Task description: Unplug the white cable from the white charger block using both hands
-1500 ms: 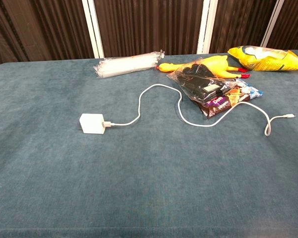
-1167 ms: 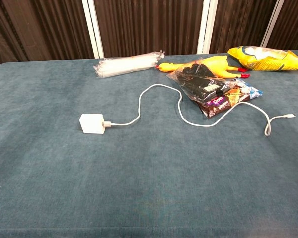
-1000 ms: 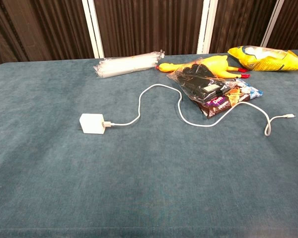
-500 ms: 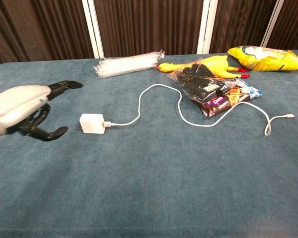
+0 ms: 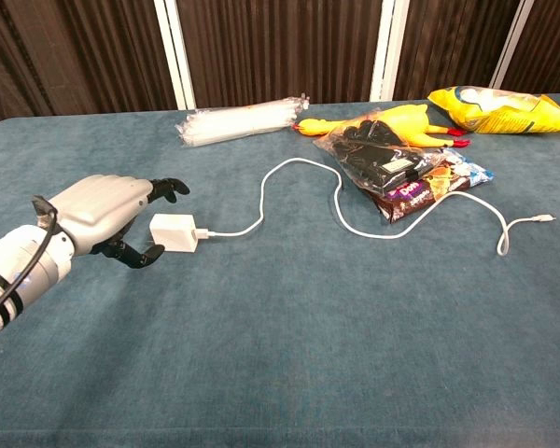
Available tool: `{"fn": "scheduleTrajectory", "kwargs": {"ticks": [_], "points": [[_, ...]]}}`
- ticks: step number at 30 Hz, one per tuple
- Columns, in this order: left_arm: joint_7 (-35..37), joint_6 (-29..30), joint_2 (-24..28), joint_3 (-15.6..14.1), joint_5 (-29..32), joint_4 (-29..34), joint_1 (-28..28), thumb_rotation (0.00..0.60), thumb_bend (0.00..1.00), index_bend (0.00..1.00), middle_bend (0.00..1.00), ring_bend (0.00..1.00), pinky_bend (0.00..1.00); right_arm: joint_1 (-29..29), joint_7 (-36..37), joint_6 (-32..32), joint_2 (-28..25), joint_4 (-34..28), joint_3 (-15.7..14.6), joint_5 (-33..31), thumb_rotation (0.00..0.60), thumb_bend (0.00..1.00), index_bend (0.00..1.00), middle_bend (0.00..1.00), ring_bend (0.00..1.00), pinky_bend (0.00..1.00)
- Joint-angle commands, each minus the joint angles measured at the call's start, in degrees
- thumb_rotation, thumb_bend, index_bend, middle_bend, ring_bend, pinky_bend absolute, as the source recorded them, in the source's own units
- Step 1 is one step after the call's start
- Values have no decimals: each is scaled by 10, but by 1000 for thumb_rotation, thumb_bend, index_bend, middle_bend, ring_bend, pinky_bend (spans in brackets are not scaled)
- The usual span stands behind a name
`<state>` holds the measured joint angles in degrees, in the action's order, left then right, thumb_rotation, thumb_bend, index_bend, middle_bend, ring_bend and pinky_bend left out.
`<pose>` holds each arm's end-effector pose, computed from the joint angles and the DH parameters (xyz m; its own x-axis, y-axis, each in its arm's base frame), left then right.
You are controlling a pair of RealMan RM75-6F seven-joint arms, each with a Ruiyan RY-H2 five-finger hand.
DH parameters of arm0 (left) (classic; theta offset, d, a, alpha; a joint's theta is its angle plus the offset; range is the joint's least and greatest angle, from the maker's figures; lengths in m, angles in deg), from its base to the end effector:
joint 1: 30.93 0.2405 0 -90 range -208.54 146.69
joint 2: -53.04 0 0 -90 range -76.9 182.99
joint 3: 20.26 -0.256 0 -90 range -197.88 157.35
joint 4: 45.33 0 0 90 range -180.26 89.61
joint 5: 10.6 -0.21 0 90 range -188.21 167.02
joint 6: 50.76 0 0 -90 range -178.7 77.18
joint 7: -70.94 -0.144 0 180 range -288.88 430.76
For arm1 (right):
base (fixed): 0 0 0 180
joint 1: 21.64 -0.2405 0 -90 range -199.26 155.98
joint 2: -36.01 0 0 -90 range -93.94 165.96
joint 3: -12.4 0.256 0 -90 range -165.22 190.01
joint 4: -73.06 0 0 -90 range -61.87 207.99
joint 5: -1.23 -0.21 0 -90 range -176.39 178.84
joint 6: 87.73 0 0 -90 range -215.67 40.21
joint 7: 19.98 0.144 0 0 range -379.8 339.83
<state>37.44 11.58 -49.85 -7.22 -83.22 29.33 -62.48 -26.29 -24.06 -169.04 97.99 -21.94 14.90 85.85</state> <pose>-0.1693 0.3111 -0.0583 0.5581 0.1084 0.8227 0.8065 -0.3041 -0.5070 -0.3125 -0.1776 0.1583 0.4483 -0.0774 0.8905 -0.8928 0.0097 0.4503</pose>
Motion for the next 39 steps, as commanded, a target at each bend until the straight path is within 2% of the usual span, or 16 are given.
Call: {"fn": "scheduleTrajectory", "kwargs": {"ticks": [1,4,11,15,22,25,27,30,34,37,39], "points": [[3,4,-14,-5,2,-25,-8,600,420,199,232,808,1000,2,6,-4,-3,-1,0,2,600,104,0,0,0,0],[9,4,-22,-9,2,-45,-13,600,405,259,282,807,1000,3,11,-5,-5,0,0,2,600,104,0,0,0,0],[16,6,-37,-14,6,-77,-21,600,400,291,317,807,1000,3,17,-4,-9,-1,-1,3,600,104,0,0,0,0],[22,8,-45,-14,6,-91,-25,600,425,352,373,808,1000,3,18,-4,-10,-2,-1,2,600,104,0,0,0,0],[36,19,-57,-18,1,-105,-28,600,427,518,543,818,1000,6,19,-9,-13,-2,-1,2,600,104,0,0,0,0],[47,36,-66,-15,-4,-110,-27,600,485,646,671,850,1000,6,17,-9,-12,-3,-2,4,600,103,0,0,0,0],[59,48,-67,-19,-12,-106,-24,600,524,693,722,870,1000,5,19,-10,-11,-1,-3,10,600,104,0,0,0,0],[68,58,-50,-30,-20,-68,-13,600,555,717,764,881,1000,1,28,-13,0,6,-4,26,600,104,0,0,0,0],[56,68,-5,-50,-29,24,4,600,578,724,786,883,1000,-21,55,0,25,16,-7,61,600,104,39,0,0,0],[39,78,25,-64,-30,96,18,600,580,725,788,882,1000,-57,79,39,38,1,-2,79,600,121,203,0,0,0],[31,84,40,-72,-29,139,26,600,582,726,788,882,1000,-83,73,64,51,-17,10,78,600,183,310,0,0,0]]}}
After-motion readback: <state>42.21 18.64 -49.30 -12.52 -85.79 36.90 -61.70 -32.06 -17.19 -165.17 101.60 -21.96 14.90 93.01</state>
